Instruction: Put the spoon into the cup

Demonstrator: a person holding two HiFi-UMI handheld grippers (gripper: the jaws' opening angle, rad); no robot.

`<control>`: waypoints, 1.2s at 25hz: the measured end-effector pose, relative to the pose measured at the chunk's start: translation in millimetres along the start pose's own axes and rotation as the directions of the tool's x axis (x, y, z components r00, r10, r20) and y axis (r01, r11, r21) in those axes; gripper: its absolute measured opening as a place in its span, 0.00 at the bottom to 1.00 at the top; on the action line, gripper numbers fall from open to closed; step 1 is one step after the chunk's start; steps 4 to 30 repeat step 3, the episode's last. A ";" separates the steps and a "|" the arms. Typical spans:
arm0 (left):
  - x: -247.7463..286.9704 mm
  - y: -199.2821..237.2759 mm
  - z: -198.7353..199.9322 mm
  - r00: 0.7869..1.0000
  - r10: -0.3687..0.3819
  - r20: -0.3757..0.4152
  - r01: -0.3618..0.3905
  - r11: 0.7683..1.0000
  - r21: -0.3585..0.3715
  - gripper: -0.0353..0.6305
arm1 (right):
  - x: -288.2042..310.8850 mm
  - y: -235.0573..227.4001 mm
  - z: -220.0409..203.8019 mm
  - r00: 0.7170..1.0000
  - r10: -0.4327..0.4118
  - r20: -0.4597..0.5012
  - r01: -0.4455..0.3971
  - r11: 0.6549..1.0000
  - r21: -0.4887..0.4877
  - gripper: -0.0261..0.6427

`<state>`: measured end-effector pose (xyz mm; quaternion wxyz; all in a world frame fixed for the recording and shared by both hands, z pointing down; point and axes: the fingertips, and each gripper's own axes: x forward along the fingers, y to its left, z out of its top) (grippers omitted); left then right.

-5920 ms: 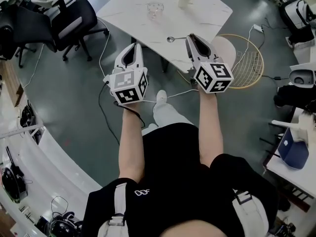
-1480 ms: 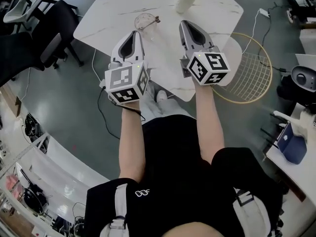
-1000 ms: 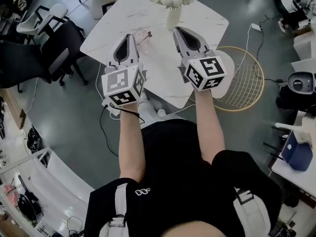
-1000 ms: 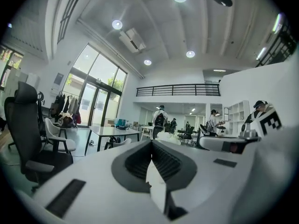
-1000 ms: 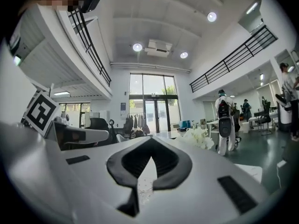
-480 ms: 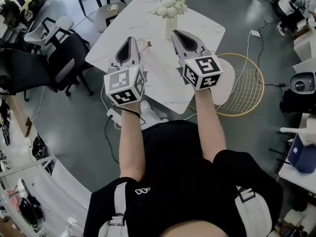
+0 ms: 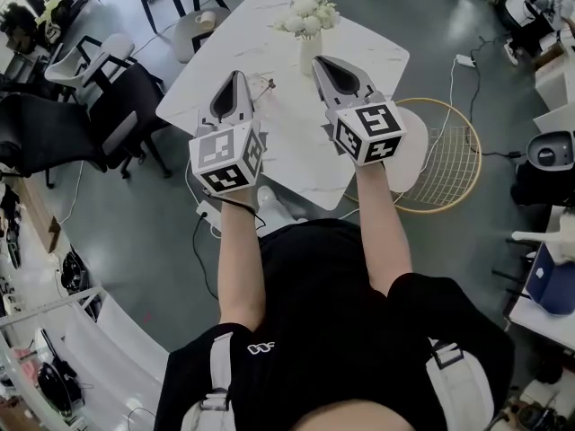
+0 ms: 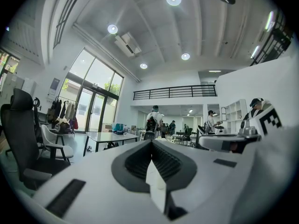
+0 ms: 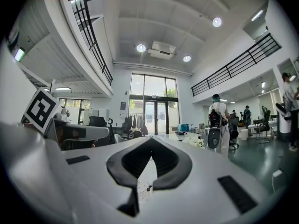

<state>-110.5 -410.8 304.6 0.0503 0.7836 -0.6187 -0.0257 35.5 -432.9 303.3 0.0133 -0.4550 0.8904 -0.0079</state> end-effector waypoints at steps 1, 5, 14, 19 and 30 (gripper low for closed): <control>0.4 0.1 -0.4 1.000 -0.001 -0.001 0.001 1.000 -0.001 0.08 | 0.1 -0.2 -0.2 1.000 0.000 0.000 0.000 1.000 -0.001 0.05; 1.2 0.1 -1.1 1.000 -0.003 -0.001 0.003 1.000 -0.001 0.08 | 0.4 -0.8 -0.7 1.000 0.000 -0.001 0.000 1.000 -0.001 0.05; 1.2 0.1 -1.1 1.000 -0.003 -0.001 0.003 1.000 -0.001 0.08 | 0.4 -0.8 -0.7 1.000 0.000 -0.001 0.000 1.000 -0.001 0.05; 1.2 0.1 -1.1 1.000 -0.003 -0.001 0.003 1.000 -0.001 0.08 | 0.4 -0.8 -0.7 1.000 0.000 -0.001 0.000 1.000 -0.001 0.05; 1.2 0.1 -1.1 1.000 -0.003 -0.001 0.003 1.000 -0.001 0.08 | 0.4 -0.8 -0.7 1.000 0.000 -0.001 0.000 1.000 -0.001 0.05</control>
